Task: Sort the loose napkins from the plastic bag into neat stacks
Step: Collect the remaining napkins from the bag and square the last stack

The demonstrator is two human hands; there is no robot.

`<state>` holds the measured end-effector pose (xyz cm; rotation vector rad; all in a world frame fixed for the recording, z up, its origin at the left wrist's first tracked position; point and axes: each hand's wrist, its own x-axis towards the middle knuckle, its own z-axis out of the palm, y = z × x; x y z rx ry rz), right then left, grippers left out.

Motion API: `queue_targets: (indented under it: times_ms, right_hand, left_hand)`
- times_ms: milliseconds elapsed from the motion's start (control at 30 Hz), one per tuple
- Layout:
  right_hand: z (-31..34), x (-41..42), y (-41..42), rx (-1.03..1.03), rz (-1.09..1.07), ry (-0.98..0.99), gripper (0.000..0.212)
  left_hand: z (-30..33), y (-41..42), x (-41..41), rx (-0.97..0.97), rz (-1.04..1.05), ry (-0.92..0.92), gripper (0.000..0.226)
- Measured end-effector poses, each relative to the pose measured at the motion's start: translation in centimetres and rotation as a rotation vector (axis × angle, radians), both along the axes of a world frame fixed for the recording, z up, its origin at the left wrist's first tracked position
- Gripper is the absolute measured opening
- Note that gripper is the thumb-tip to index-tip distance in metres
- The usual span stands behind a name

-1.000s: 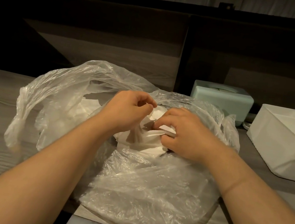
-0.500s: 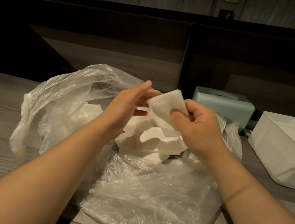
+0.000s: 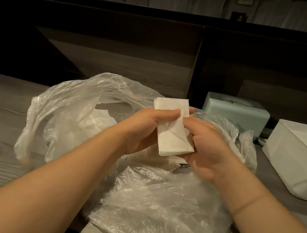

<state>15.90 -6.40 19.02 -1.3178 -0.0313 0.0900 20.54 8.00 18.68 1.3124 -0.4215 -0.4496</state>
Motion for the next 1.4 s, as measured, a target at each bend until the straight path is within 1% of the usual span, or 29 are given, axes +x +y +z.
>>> queue_targets:
  times_ms: [33, 67, 100, 167, 200, 267, 333, 367, 433, 533, 633, 733, 800, 867, 900, 933, 967, 1033, 1100, 1133, 1167, 1200, 1300, 1367, 1400]
  right_hand:
    - [-0.1, 0.1, 0.1, -0.048, -0.039, -0.004, 0.022]
    - [-0.2, 0.3, 0.1, -0.164, -0.110, -0.044, 0.023]
    - [-0.4, 0.5, 0.0, -0.338, -0.214, -0.128, 0.026]
    - [-0.8, 0.8, -0.6, -0.654, -0.407, -0.410, 0.031]
    - [-0.8, 0.7, -0.8, -0.757, -0.414, -0.531, 0.038]
    - [-0.7, 0.3, -1.2, -0.940, -0.300, -0.653, 0.072]
    - [-0.6, -0.1, -1.3, -1.102, -0.182, -0.686, 0.103]
    - [-0.6, -0.1, -1.2, -1.151, -0.131, -0.686, 0.115]
    - [-0.5, -0.4, -1.0, -1.204, -0.052, -0.674, 0.130]
    - [-0.4, -0.6, -0.9, -1.246, -0.004, -0.633, 0.137]
    - [-0.3, -0.6, -1.0, -1.252, 0.013, -0.620, 0.134]
    - [-0.8, -0.2, -1.2, -1.271, -0.005, -0.704, 0.131]
    - [-0.9, -0.1, -1.2, -1.273, -0.010, -0.726, 0.129]
    - [-0.9, -0.1, -1.2, -1.244, -0.013, -0.698, 0.126]
    - [-0.8, -0.1, -1.2, -1.191, -0.025, -0.674, 0.121]
    - [-0.8, 0.0, -1.3, -1.103, -0.051, -0.654, 0.112]
    - [-0.9, 0.2, -1.4, -0.999, -0.091, -0.648, 0.097]
    - [-1.1, 0.7, -1.7, -0.831, -0.208, -0.659, 0.058]
    - [-1.1, 1.2, -2.1, -0.782, -0.315, -0.654, 0.023]
    - [-1.1, 1.5, -2.3, -0.803, -0.331, -0.624, 0.013]
    - [-1.1, 1.7, -2.5, -0.854, -0.311, -0.582, 0.008]
    - [-1.2, 2.0, -2.7, -0.945, -0.265, -0.545, 0.009]
    - [-1.7, 2.1, -2.8, -1.284, -0.088, -0.507, 0.015]
    - [-1.9, 1.8, -2.5, -1.397, 0.016, -0.507, 0.024]
    - [-1.9, 1.6, -2.4, -1.432, 0.045, -0.509, 0.033]
  left_hand:
    - [0.1, -0.1, 0.0, -0.037, 0.016, 0.063, 0.035]
    - [0.2, 0.0, 0.1, -0.083, 0.034, 0.131, 0.035]
    - [0.3, 0.1, 0.2, -0.126, 0.051, 0.188, 0.035]
    - [0.5, 0.5, 0.5, -0.215, 0.058, 0.275, 0.039]
    - [0.6, 0.7, 0.6, -0.267, 0.048, 0.325, 0.042]
    - [0.7, 0.8, 0.6, -0.318, 0.022, 0.430, 0.047]
    - [0.6, 0.9, 0.6, -0.298, -0.030, 0.485, 0.045]
    - [0.5, 0.9, 0.6, -0.284, -0.058, 0.491, 0.042]
    - [0.4, 0.8, 0.5, -0.249, -0.109, 0.477, 0.036]
    - [0.6, 0.7, 0.0, -0.212, -0.159, 0.451, 0.030]
    - [0.7, 0.6, -0.1, -0.215, -0.163, 0.456, 0.028]
    - [0.7, 0.5, -0.1, -0.198, -0.166, 0.468, 0.034]
    - [0.7, 0.4, -0.1, -0.183, -0.171, 0.477, 0.039]
    - [0.8, 0.6, 0.0, -0.167, -0.170, 0.497, 0.037]
    - [0.8, 0.7, 0.1, -0.164, -0.162, 0.510, 0.036]
    - [0.9, 0.9, 0.2, -0.168, -0.147, 0.520, 0.038]
    - [0.9, 1.1, 0.3, -0.181, -0.116, 0.525, 0.041]
    - [1.1, 1.5, 0.4, -0.231, -0.044, 0.520, 0.046]
    - [1.3, 1.8, 0.5, -0.283, 0.004, 0.511, 0.050]
    - [1.3, 1.9, 0.5, -0.308, 0.018, 0.517, 0.052]
    - [1.4, 2.0, 0.7, -0.327, 0.026, 0.526, 0.053]
    - [1.4, 2.2, 0.7, -0.346, 0.030, 0.536, 0.053]
    - [1.5, 2.4, 0.9, -0.393, 0.056, 0.558, 0.058]
    - [1.6, 2.5, 0.9, -0.417, 0.059, 0.564, 0.064]
    - [1.6, 2.5, 0.9, -0.419, 0.057, 0.561, 0.066]
